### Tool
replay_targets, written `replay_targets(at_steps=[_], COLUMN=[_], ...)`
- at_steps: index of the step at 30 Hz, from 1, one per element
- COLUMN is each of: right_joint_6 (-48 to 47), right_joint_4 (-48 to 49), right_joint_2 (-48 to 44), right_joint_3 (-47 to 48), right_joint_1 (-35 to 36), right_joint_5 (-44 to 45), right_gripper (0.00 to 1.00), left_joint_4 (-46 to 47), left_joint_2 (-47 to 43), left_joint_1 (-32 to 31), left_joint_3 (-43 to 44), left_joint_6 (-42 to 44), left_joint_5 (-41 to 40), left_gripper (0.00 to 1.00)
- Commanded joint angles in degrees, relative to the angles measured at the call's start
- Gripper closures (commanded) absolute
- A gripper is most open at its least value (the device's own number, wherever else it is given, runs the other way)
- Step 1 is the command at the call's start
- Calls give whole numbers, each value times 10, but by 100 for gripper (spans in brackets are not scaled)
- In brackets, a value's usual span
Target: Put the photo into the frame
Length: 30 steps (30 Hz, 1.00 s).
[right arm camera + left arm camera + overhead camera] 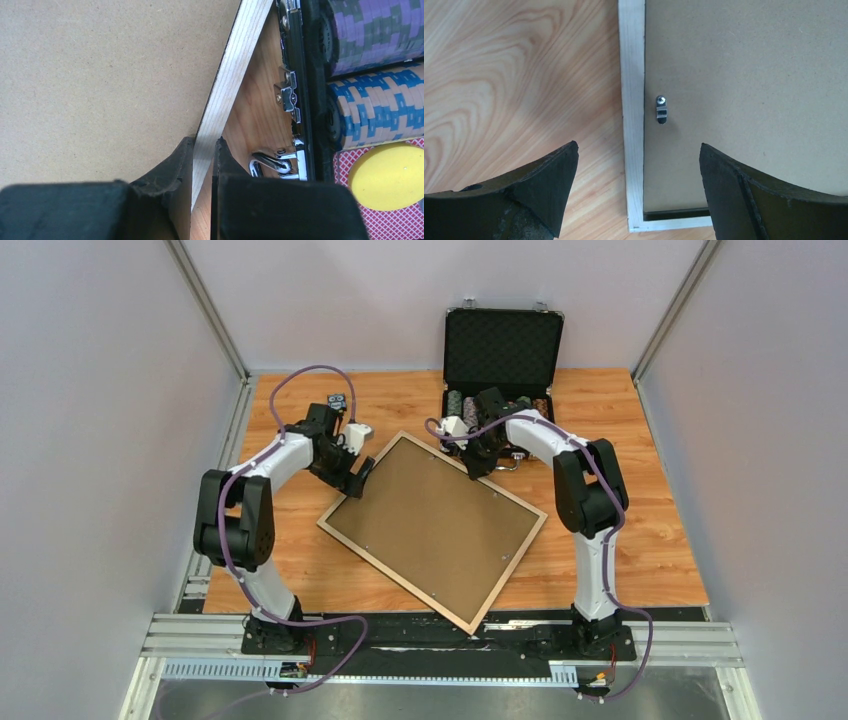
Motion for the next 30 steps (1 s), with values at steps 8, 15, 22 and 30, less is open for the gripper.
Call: replay_targets(at_steps=[8, 15, 22, 30], right_joint_6=[5, 23, 31, 34], right_joint_4=[32, 44, 47, 51], right_joint_2=[17, 13, 11, 14], right_joint_3=[-35, -48, -51, -53], right_joint_1=[-5, -7, -8, -8], right_joint_5=[7, 1, -6, -4], right_gripper=[100, 100, 100, 100], left_joint_4=[21, 30, 36, 40], left_joint_2=[39, 62, 77, 84], left_joint_1=[-19, -27, -34, -45], left_joint_3=[44, 51, 58, 58], left_joint_6=[1, 5, 1, 1], left_joint_5=[-29, -39, -41, -55], left_gripper=[15, 23, 24, 35])
